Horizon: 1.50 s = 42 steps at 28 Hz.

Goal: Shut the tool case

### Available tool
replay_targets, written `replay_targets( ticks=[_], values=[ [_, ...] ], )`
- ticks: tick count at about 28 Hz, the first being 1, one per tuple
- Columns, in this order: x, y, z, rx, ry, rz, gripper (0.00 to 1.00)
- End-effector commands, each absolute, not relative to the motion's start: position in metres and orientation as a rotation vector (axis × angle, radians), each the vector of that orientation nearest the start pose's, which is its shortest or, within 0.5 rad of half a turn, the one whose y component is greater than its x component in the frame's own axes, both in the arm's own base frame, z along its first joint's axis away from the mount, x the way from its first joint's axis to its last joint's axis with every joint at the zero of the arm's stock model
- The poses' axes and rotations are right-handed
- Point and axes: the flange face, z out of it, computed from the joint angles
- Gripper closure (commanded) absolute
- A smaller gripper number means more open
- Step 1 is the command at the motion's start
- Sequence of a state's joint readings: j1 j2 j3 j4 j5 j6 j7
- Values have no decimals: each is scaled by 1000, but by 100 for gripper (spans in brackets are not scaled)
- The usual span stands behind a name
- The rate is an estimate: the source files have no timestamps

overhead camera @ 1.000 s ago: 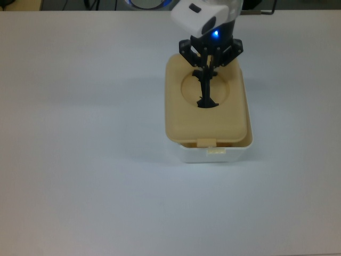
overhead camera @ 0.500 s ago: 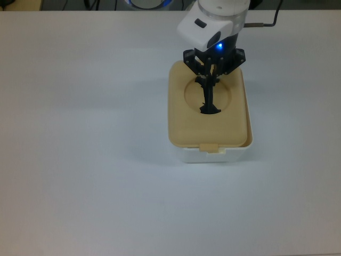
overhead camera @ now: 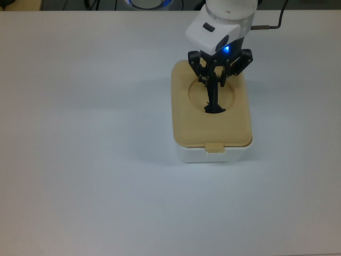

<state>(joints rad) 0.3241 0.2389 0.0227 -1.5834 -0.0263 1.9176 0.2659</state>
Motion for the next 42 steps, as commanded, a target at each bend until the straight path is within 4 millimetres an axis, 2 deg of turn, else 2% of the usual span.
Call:
replay_targets(
  ticks=[1,9,14,15,20,21,27,31,32,36,42],
  values=[
    [609,218,507,-3156,-125,-202,0],
    [609,205,521,-3156,-95,-224,0],
    [604,174,553,-3156,-50,-262,0],
    [598,160,562,-3169,-66,-224,0],
    [578,110,589,-3193,-201,-100,0],
    [573,90,597,-3195,-191,-75,0],
    [551,35,628,-3199,-64,-72,0],
    [541,13,631,-3203,-18,-40,0],
    [539,2,630,-3203,8,-39,0],
    [537,-19,633,-3204,28,-40,0],
    [537,-20,630,-3198,-1,-30,0]
  ],
)
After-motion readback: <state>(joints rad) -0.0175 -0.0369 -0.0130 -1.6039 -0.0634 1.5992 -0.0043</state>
